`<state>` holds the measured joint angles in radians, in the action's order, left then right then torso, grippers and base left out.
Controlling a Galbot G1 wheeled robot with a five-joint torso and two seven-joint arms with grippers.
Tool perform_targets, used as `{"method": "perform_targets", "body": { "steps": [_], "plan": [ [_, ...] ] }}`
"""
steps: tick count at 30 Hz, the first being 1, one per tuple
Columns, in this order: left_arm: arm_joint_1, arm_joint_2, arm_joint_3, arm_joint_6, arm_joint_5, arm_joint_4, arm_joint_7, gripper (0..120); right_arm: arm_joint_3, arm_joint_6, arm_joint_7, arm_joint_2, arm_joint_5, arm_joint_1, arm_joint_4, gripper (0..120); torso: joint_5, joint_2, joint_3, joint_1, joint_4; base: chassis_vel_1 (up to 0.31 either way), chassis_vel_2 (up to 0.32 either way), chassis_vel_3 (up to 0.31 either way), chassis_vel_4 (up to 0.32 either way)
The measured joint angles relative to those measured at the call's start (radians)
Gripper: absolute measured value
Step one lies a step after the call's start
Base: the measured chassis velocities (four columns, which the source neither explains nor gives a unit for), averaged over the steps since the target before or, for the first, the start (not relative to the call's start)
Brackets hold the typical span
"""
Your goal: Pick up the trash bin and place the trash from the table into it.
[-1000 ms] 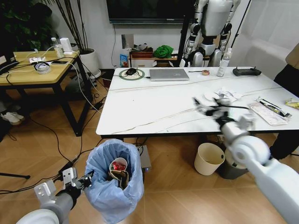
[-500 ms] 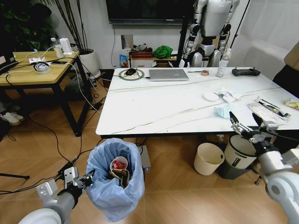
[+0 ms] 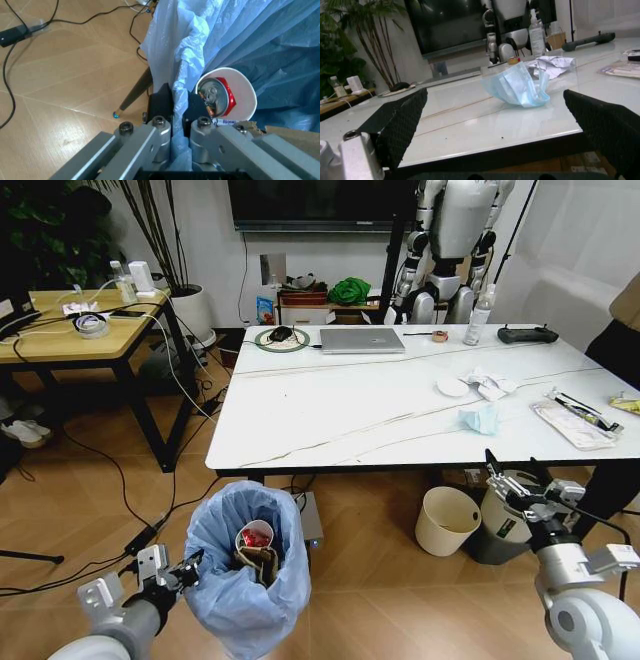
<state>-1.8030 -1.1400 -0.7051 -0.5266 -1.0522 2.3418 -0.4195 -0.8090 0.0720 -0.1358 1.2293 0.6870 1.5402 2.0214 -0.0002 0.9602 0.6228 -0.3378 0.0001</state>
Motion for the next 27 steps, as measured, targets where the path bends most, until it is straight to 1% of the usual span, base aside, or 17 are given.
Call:
{"method": "perform_targets", "body": {
  "steps": [4, 7, 12, 27],
  "plan": [
    [0.001, -0.004, -0.001, 0.001, 0.006, 0.007, 0.001, 0, 0.007, 0.013, -0.02, 0.03, -0.011, 0.0, -0.01, 100, 0.0003, 0.0, 0.0, 0.0, -0.0001, -0.095, -0.08, 0.093, 0.08],
    [0.0, -0.004, -0.003, 0.002, 0.007, 0.009, 0.001, 0, 0.008, 0.016, -0.024, 0.034, -0.012, 0.0, -0.011, 100, 0.0004, 0.0, 0.0, 0.0, -0.0002, -0.131, -0.137, 0.122, 0.123],
    [-0.002, -0.004, -0.005, 0.002, 0.009, 0.009, 0.002, 0, 0.006, 0.019, -0.026, 0.033, -0.013, -0.003, -0.011, 100, 0.0001, 0.0, 0.0, 0.0, -0.0002, -0.155, -0.164, 0.176, 0.173],
    [-0.004, -0.021, 0.034, 0.006, 0.042, -0.001, 0.006, 0, 0.01, 0.043, -0.035, 0.031, -0.027, -0.005, -0.031, 100, 0.0002, 0.0, 0.0, 0.0, -0.0003, -0.149, -0.149, 0.147, 0.154]
  ]
}}
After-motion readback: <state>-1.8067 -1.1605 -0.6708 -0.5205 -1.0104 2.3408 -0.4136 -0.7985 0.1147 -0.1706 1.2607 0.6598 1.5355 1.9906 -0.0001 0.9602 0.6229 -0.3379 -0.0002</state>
